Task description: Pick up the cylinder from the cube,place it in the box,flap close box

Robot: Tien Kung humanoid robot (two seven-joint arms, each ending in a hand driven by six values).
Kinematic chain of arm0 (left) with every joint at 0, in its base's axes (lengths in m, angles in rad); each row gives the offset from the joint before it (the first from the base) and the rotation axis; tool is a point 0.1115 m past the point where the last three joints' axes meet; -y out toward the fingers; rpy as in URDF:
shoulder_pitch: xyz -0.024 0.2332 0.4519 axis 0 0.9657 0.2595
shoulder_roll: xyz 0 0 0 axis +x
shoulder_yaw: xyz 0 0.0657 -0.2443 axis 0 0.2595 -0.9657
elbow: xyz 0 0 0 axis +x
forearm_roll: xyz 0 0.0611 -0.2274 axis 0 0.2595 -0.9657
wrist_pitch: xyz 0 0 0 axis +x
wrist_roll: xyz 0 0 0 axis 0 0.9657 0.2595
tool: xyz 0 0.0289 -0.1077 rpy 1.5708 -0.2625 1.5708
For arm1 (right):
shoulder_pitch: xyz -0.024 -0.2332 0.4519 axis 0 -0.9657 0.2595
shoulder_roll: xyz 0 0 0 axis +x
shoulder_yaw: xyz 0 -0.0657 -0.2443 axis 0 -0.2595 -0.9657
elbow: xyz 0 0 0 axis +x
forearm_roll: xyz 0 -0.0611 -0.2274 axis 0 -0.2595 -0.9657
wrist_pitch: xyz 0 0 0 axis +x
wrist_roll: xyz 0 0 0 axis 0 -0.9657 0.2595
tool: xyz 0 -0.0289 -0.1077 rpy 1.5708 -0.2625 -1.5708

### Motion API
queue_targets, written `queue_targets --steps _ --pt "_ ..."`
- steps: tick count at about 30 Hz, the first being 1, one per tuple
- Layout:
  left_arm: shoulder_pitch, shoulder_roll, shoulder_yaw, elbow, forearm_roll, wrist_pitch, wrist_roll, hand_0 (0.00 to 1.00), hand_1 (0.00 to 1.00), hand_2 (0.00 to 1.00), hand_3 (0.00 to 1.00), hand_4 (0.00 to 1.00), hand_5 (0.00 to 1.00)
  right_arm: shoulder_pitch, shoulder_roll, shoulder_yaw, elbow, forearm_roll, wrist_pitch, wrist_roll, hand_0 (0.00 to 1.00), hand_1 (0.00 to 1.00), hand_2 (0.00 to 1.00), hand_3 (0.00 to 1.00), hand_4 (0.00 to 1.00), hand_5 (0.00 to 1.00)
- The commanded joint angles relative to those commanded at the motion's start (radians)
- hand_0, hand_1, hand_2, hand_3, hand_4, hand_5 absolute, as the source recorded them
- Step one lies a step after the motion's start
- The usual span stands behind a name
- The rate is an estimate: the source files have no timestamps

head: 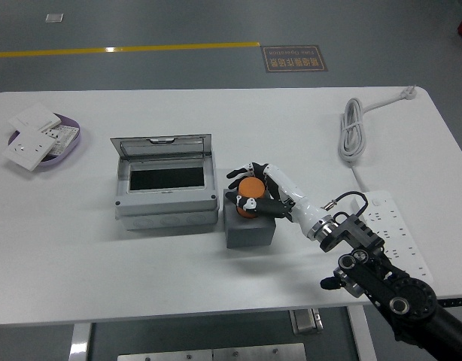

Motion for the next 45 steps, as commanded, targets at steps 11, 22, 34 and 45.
queue_targets --steps 11,22,34,45 --pt "-0.002 0.0 0.006 0.0 -0.006 0.0 -0.002 0.617 0.608 0.604 0.59 0.662 0.203 0.001 -0.001 0.002 -0.006 -0.002 -0.011 0.002 0.603 0.633 0.538 0.601 0.782 0.24" --pt "-0.003 0.0 0.005 0.0 -0.005 0.0 -0.001 0.617 0.608 0.603 0.589 0.661 0.205 -0.001 -0.001 -0.007 -0.006 -0.005 -0.018 -0.002 0.549 0.552 0.485 0.526 0.38 0.002" --pt "-0.004 -0.001 0.002 0.0 -0.005 0.001 -0.001 0.617 0.607 0.604 0.59 0.661 0.203 -0.004 -0.002 -0.017 0.001 0.006 -0.022 -0.002 0.453 0.472 0.424 0.429 0.055 0.002" --pt "0.001 -0.002 -0.009 0.0 0.004 0.001 0.001 0.617 0.607 0.603 0.59 0.661 0.203 0.003 -0.01 -0.008 0.043 -0.01 -0.058 -0.006 0.408 0.433 0.39 0.359 0.002 0.002"
